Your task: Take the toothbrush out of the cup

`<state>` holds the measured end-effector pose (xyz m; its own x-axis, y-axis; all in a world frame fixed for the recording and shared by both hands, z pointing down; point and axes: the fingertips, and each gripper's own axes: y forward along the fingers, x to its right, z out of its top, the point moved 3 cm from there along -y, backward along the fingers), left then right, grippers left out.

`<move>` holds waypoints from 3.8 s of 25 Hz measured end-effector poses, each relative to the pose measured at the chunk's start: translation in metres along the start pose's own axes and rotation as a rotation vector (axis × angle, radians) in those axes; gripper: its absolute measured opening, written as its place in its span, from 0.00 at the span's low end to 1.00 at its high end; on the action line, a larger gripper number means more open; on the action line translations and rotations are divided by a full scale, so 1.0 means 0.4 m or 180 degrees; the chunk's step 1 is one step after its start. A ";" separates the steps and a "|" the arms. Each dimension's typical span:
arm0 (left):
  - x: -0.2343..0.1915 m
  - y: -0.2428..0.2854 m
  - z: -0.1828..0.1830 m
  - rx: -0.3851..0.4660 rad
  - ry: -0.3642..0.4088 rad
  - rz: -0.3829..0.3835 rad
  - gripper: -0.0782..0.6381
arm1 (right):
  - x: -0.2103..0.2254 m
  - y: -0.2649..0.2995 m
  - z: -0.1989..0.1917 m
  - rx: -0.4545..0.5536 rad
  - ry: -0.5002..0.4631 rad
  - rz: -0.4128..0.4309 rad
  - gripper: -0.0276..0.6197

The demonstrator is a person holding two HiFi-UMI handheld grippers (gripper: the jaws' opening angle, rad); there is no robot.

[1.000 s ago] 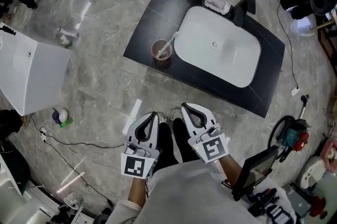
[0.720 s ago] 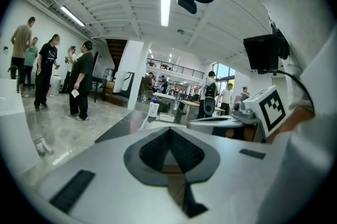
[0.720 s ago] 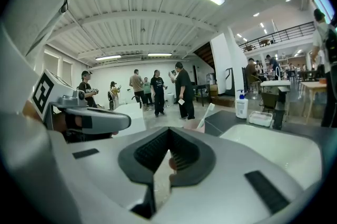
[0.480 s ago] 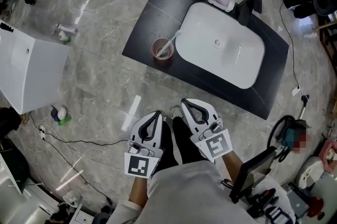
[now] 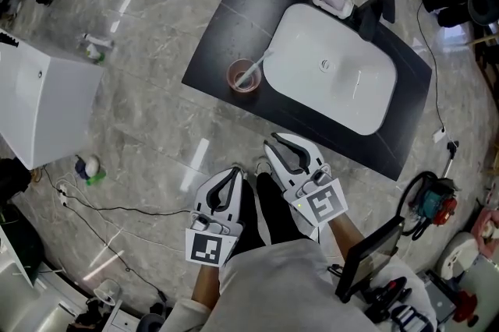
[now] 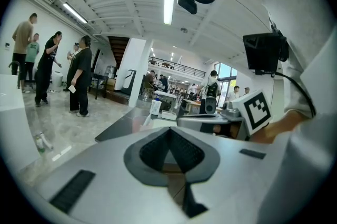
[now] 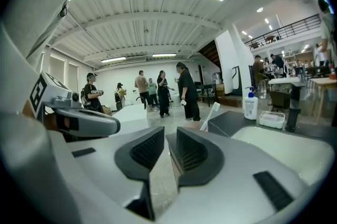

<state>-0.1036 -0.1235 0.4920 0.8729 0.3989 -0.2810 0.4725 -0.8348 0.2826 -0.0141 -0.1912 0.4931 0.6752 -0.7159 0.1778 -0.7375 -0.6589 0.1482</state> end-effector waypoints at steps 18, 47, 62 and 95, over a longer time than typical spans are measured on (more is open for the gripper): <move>-0.039 0.002 -0.020 -0.0119 -0.0101 0.0068 0.11 | 0.186 0.185 -0.049 -0.0204 -0.0153 0.0039 0.30; -0.053 0.005 -0.036 -0.0200 -0.0203 0.0130 0.11 | 0.245 0.292 -0.040 -0.0028 -0.0183 0.0068 0.15; -0.053 -0.031 -0.016 -0.0099 -0.0161 0.0158 0.11 | 0.206 0.282 -0.009 0.0045 -0.0362 0.0006 0.07; 0.114 -0.186 0.233 0.0722 0.0478 -0.0071 0.11 | 0.017 0.083 0.346 0.0503 -0.0767 0.0074 0.07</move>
<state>-0.1104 -0.0784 0.3727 0.8788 0.4559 -0.1411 0.4673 -0.8820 0.0606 -0.0323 -0.2499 0.3648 0.6553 -0.7530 -0.0597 -0.7547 -0.6560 -0.0099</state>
